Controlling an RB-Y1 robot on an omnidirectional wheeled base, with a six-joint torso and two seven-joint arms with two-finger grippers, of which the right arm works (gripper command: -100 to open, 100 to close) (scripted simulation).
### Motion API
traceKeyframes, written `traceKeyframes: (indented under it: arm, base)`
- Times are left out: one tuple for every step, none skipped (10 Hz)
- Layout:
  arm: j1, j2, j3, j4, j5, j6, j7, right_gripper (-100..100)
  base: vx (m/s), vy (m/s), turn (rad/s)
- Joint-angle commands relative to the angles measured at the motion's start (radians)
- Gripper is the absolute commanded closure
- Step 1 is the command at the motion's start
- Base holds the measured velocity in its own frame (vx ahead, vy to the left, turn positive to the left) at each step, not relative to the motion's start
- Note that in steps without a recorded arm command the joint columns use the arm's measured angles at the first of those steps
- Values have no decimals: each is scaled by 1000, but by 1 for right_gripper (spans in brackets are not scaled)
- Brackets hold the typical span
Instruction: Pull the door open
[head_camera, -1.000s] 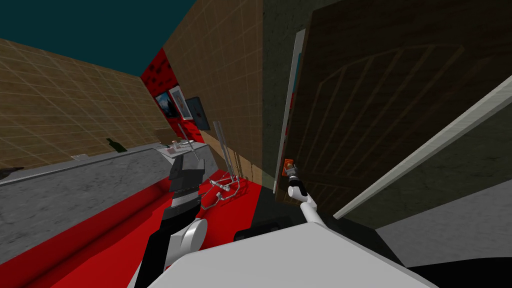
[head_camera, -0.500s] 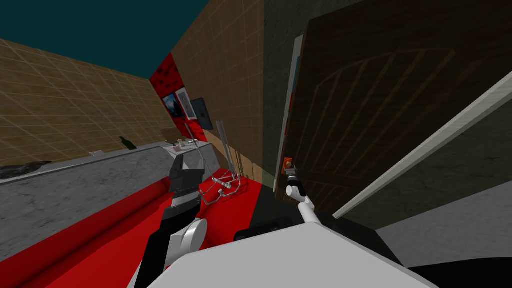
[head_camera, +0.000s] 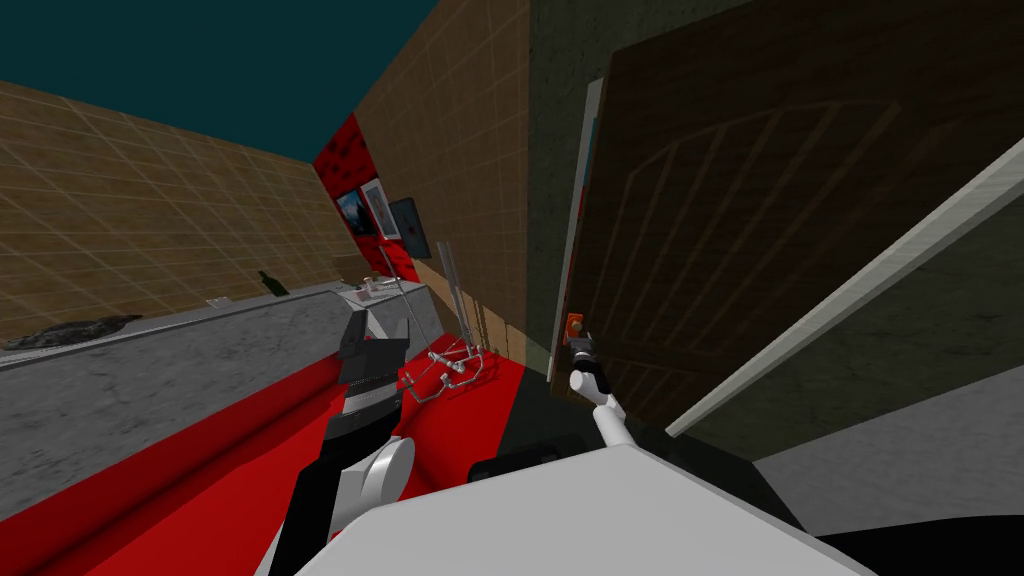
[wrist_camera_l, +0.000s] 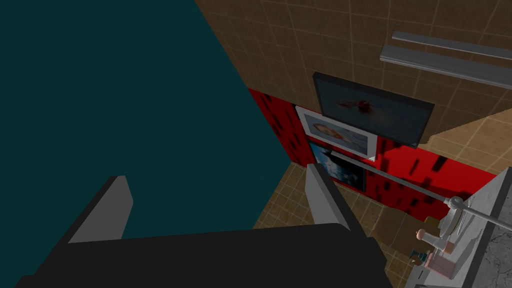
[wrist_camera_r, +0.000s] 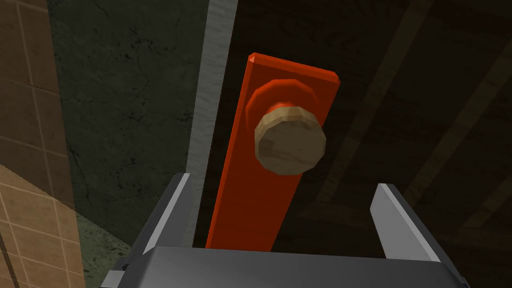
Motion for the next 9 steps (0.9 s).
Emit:
traceKeyframes:
  arm:
    - [0, 12, 1, -7, -31, -1, -46, -100]
    - [0, 19, 2, -12, -47, -1, -68, -100]
    - [1, 25, 2, -16, -60, -1, -84, -100]
    - [1, 32, 2, -22, -75, -1, -103, -100]
    - [0, 27, 2, -17, -65, -2, -90, -100]
    - [6, -9, -4, -13, -74, -1, -108, -100]
    - [8, -22, -7, -12, -77, -1, -114, -100]
    - [11, -34, -10, -10, -80, 0, -121, -100]
    - [16, -57, -17, -6, -87, 0, -136, -100]
  base:
    - [-73, -9, 55]
    - [-85, -13, 50]
    - [-83, -10, 32]
    - [-83, -14, 28]
    - [-37, -8, 6]
    - [60, -9, 85]
    - [117, -27, 71]
    - [104, -23, 62]
    - [134, -34, 105]
